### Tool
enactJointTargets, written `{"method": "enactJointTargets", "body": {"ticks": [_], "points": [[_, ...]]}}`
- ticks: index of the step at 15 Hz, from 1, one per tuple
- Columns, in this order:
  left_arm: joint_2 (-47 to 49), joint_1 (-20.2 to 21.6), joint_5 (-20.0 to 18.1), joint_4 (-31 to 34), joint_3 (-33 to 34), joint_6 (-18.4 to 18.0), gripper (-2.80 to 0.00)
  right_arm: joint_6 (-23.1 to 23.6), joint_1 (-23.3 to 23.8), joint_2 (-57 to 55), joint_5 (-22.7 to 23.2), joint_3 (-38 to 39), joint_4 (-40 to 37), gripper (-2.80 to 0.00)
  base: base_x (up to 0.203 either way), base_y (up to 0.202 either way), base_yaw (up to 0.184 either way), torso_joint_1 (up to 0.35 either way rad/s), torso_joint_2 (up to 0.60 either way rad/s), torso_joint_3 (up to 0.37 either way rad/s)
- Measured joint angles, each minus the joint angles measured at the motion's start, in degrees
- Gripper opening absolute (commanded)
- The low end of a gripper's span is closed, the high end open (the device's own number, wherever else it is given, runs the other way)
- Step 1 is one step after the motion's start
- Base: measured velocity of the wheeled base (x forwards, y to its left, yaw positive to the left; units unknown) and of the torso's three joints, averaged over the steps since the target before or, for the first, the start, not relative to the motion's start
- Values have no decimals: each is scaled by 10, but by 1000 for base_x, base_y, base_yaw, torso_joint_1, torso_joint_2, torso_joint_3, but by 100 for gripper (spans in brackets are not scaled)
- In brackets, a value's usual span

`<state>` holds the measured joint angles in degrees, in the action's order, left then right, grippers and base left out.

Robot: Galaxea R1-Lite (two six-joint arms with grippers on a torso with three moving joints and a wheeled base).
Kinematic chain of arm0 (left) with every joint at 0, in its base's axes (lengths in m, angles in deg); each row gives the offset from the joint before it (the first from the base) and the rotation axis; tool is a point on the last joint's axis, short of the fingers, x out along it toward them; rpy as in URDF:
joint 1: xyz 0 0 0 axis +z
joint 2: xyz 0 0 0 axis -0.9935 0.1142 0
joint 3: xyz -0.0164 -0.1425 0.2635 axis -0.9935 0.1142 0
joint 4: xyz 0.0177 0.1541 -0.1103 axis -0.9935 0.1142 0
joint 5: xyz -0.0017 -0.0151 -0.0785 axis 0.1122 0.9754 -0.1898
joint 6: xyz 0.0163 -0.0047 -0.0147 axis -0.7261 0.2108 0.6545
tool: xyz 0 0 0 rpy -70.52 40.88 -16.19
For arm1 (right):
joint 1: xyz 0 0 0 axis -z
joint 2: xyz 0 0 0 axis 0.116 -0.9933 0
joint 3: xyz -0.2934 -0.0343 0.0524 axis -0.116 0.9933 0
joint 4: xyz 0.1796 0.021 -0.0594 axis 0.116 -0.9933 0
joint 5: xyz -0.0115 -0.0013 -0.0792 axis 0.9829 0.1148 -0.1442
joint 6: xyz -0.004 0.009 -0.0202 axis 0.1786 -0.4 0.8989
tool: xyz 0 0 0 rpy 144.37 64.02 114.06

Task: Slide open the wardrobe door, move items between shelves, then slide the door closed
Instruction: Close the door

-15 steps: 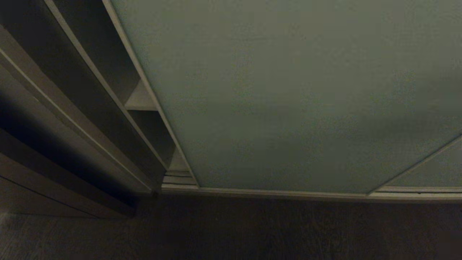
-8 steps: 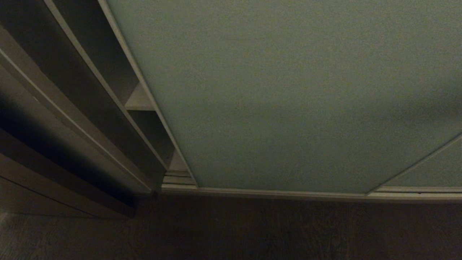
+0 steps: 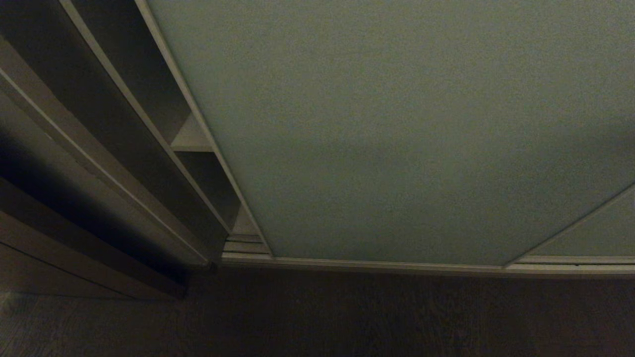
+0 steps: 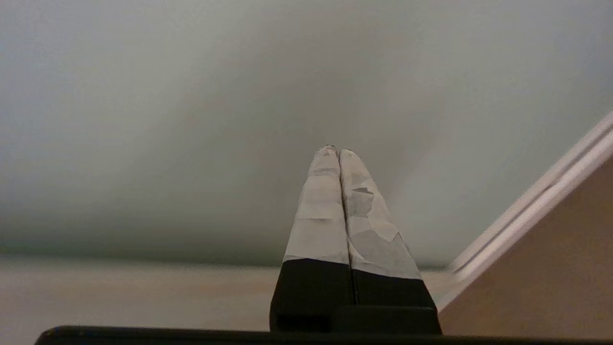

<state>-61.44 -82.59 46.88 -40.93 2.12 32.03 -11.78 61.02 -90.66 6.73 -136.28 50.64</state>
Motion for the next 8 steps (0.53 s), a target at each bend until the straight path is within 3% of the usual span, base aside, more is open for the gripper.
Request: {"method": "enactJointTargets", "body": {"ticks": [3, 8], "points": [[0, 0, 0, 0, 0, 0, -280, -46, -38, -33, -4, -25, 2, -280, 0, 0, 0, 0, 0, 0], [0, 0, 0, 0, 0, 0, -280, -51, -67, -49, -8, -37, 1, -280, 0, 0, 0, 0, 0, 0]]}}
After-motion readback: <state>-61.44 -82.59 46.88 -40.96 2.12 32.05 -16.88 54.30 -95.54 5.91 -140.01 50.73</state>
